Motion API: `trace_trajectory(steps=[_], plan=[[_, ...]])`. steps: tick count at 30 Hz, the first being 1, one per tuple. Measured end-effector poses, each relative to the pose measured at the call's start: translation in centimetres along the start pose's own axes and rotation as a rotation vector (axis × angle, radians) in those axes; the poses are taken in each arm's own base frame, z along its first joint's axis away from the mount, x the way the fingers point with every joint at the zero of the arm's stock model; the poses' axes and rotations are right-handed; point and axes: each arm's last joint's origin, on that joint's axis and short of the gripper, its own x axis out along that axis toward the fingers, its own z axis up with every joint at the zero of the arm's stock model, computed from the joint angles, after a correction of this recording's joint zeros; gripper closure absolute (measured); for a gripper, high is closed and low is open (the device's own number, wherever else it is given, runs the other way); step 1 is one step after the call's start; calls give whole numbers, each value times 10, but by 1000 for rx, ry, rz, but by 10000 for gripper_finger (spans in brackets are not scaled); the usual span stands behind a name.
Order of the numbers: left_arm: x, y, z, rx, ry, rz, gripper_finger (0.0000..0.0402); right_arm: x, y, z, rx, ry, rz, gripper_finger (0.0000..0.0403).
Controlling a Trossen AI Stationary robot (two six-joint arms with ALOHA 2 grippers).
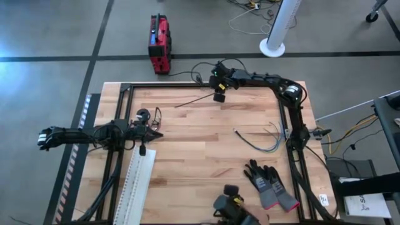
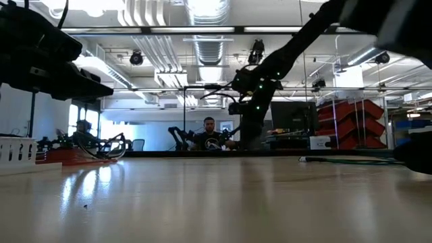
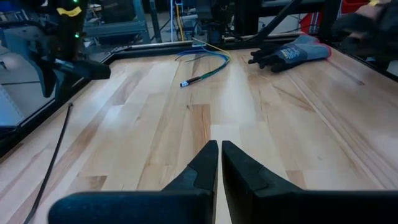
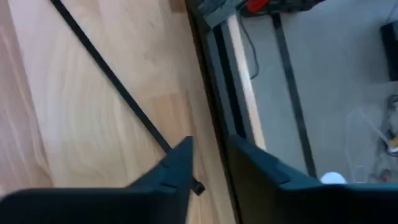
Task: Ziptie cables
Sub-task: Wrap the cables using a zip tie
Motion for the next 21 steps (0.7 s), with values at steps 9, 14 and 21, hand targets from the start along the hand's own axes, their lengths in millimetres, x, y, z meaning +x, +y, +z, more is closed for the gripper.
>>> trace_trajectory(steps=[9,14,21], plan=[[0,0,0,0,-1,1,398,27,3,-12,-80,85,-31,386],[0,0,0,0,-1,1,398,27,6,-14,-78,115,-19,400],[0,0,0,0,0,1,398,10,25,-20,-70,277,80,402]])
